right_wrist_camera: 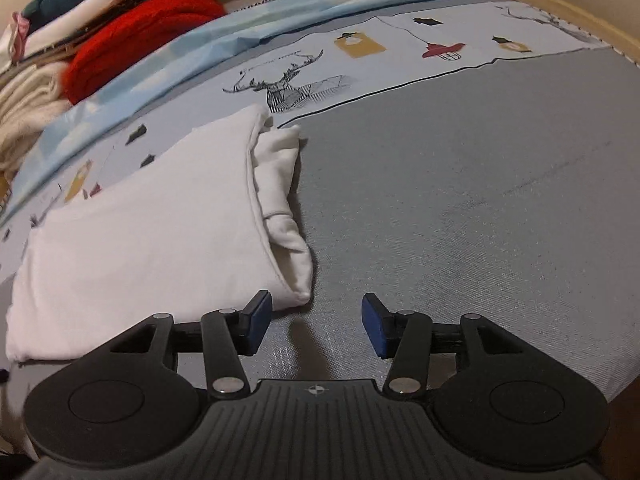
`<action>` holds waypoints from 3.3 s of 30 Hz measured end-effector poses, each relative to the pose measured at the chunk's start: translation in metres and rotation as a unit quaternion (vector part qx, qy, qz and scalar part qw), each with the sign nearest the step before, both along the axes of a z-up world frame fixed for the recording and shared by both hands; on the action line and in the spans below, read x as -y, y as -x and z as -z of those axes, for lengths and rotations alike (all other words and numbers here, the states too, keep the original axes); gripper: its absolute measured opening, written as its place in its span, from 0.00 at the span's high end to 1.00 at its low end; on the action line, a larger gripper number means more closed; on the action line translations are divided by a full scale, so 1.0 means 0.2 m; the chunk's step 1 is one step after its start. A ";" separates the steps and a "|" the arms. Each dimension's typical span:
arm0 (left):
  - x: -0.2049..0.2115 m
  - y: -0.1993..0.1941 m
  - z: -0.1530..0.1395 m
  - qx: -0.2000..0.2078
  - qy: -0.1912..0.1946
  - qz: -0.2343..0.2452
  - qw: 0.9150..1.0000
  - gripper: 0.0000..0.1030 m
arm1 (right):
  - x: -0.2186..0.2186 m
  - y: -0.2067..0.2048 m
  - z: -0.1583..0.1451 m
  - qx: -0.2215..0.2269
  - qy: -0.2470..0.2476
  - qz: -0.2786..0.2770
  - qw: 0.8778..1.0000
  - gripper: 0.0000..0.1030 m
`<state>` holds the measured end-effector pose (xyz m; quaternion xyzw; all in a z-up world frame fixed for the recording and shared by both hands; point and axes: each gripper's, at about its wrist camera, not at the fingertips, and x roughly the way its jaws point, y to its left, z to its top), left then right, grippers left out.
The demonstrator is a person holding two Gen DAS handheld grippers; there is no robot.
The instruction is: Fold small clothes
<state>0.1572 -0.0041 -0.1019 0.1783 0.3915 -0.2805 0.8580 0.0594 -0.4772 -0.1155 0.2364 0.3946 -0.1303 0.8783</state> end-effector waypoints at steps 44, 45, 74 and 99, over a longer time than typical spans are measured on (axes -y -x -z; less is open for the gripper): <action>-0.62 -0.05 -0.31 0.042 0.041 -0.430 0.901 0.00 | -0.93 0.01 -0.06 0.100 0.219 -0.194 0.951 0.18; -0.66 -0.07 -0.31 0.040 0.033 -0.448 0.892 0.00 | -1.04 -0.01 -0.02 0.097 0.221 -0.208 0.948 0.18; -0.98 -0.11 -0.29 -0.070 0.248 -0.492 0.831 0.00 | -2.35 -0.57 0.18 0.066 0.426 -0.346 0.834 0.93; -0.54 -0.33 -0.17 -0.091 0.125 -0.503 0.850 0.00 | -0.23 -0.11 -0.02 0.140 -0.200 0.203 0.948 0.93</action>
